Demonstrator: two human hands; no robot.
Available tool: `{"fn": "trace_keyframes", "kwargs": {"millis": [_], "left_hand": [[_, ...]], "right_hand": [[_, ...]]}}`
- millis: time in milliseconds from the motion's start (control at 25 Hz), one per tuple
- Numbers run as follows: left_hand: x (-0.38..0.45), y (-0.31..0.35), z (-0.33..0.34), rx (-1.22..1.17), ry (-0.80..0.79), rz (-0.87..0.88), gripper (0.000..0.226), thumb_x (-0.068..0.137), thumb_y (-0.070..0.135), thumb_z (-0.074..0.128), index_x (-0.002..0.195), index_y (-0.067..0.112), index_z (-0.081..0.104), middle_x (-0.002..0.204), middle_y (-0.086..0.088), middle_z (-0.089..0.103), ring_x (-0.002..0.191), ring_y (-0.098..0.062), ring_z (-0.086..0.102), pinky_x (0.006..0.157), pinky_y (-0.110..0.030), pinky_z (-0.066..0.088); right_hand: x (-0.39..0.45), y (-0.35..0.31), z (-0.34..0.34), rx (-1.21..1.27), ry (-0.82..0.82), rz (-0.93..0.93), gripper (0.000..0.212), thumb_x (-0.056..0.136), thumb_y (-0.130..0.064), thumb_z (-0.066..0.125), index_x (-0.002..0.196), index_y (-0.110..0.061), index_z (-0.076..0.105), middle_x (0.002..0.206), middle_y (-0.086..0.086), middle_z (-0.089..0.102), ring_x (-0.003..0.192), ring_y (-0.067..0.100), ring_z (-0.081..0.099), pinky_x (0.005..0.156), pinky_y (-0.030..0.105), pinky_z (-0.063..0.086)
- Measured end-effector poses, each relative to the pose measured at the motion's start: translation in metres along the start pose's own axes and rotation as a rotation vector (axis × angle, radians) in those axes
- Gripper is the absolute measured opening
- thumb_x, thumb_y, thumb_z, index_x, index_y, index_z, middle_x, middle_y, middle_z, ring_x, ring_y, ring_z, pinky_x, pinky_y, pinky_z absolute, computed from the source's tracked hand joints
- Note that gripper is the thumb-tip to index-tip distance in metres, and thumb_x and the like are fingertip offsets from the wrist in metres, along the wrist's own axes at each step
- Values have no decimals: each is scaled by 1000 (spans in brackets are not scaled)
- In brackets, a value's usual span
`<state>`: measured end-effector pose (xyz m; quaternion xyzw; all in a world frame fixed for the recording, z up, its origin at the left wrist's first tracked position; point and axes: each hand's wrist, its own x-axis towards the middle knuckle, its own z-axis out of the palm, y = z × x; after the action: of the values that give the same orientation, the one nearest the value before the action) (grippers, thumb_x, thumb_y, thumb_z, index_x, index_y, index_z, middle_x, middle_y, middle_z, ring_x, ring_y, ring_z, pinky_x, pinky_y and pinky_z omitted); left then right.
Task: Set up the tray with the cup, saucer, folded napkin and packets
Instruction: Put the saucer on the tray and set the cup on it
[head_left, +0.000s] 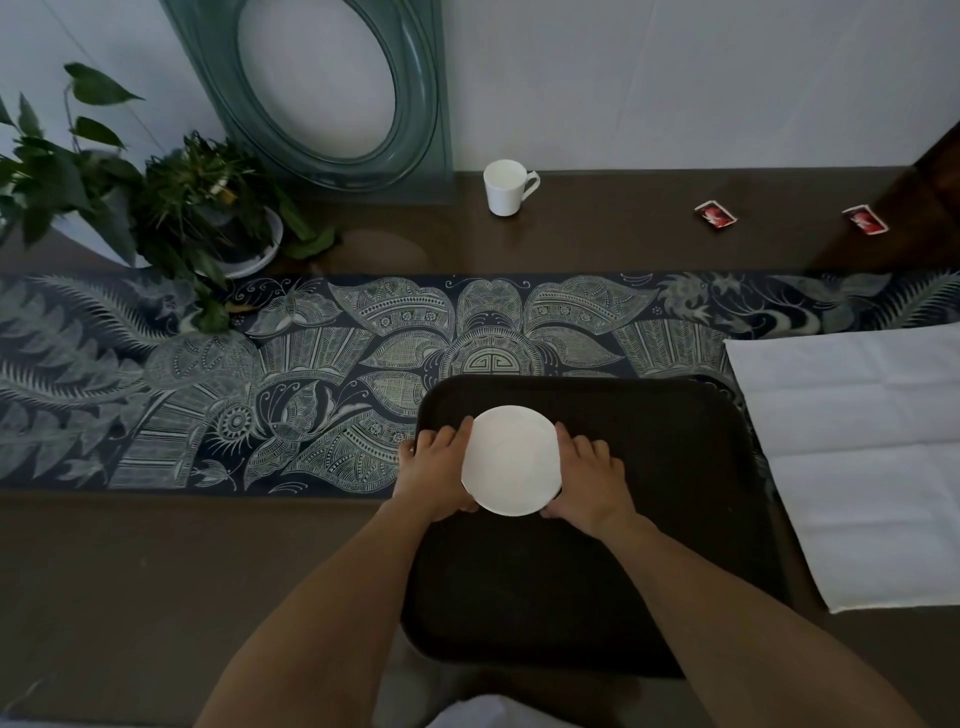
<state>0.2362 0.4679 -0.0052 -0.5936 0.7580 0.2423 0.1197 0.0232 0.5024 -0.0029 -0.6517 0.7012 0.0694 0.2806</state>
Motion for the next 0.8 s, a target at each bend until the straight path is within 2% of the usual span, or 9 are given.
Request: {"fn": "trace_keyframes", "kwargs": {"millis": [520,680,800], "left_hand": [[1,0,-1,35,-40,10,125,63,46,81,154,21,-1,146,-5,34,137,-31,26,114,-57,18],[4,-3,-10,51,-101,27,122,66,41,81,154,20,1,148,-6,33,138,-31,26,114,-57,20],[8,-10,-19,67,-143,29,113,68,37,81,154,20,10,146,-7,35,137,-31,30,111,-55,27]], "right_hand": [[-1,-6,-5,-54,-68,42,120,69,-38,81,154,-21,-1,146,9,31,133,31,29,107,48,33],[0,-7,-12,-64,-114,67,115,71,-34,80,154,-23,2,149,9,29,135,32,29,107,50,34],[1,-5,-21,-81,-154,67,108,72,-30,79,154,-23,9,148,9,31,135,31,31,106,50,36]]}}
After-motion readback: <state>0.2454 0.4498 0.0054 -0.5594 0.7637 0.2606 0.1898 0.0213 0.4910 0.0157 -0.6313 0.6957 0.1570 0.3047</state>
